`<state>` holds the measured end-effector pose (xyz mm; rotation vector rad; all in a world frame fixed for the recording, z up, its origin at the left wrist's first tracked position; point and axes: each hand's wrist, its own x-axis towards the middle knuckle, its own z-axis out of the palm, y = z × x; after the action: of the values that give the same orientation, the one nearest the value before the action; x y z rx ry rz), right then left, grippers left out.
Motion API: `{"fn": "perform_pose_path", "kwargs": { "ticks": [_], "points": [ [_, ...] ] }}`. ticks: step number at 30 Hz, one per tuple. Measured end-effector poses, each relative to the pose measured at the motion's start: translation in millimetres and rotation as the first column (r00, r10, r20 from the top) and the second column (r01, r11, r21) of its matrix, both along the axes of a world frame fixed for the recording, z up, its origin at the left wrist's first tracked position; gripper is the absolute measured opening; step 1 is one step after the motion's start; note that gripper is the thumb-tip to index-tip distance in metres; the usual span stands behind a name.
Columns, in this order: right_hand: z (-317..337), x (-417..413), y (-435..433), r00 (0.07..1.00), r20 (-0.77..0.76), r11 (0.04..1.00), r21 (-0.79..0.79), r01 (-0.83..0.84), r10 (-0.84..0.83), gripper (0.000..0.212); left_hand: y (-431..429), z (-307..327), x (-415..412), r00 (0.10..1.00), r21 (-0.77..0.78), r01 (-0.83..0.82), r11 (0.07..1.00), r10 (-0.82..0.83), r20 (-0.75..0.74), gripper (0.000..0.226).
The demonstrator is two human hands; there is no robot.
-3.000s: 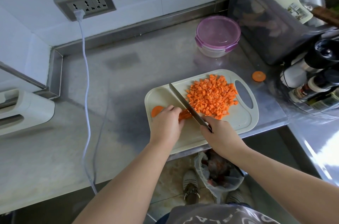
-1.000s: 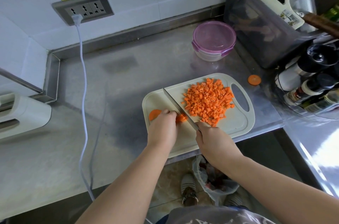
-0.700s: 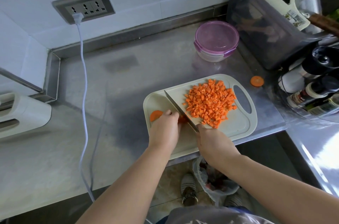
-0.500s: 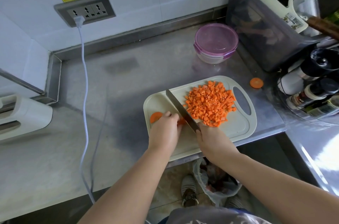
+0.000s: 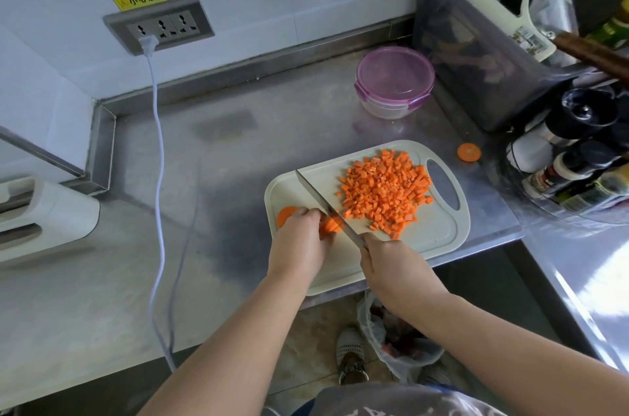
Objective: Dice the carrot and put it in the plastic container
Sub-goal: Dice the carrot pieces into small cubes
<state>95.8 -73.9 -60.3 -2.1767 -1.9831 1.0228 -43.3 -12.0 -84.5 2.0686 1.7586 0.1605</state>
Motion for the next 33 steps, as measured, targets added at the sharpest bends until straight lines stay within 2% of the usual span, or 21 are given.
{"fn": "perform_pose_path", "kwargs": {
  "ticks": [9, 13, 18, 22, 24, 33],
  "points": [
    [-7.5, -4.0, -1.0, 0.999, 0.034, 0.998, -0.058, -0.016, 0.018, 0.033, -1.1, -1.2, 2.3, 1.0, -0.035, -0.007, 0.999, 0.007, -0.007, 0.016],
    [-9.7, -7.0, 1.4, 0.993, 0.1, 0.993, -0.101, -0.059, 0.069, 0.037, 0.3, -4.8, 1.4, 1.0, -0.019, 0.008, 1.0, -0.008, 0.006, 0.015],
    [-11.9, -7.9, 7.5, 0.996, 0.084, 0.99, -0.142, -0.014, 0.026, 0.037, 0.1, -7.8, 0.7, 1.0, 0.012, 0.017, 1.0, -0.017, 0.022, 0.016],
    [-12.3, 0.2, 12.5, 0.995, -0.032, 0.994, -0.068, 0.09, -0.092, 0.026, 0.8, -11.8, 1.1, 0.998, 0.03, 0.009, 1.0, -0.011, 0.06, 0.01],
    [-10.8, 6.9, 14.2, 0.992, -0.041, 0.993, -0.027, 0.114, -0.115, 0.026, 2.7, -14.1, 3.6, 0.997, 0.034, 0.005, 0.999, -0.008, 0.074, 0.009],
    [-2.6, 10.9, 7.6, 0.998, -0.04, 0.995, 0.081, 0.055, -0.052, 0.023, 6.1, -14.3, 4.8, 0.992, 0.019, -0.03, 0.999, 0.027, 0.127, 0.021]
  ]
}}
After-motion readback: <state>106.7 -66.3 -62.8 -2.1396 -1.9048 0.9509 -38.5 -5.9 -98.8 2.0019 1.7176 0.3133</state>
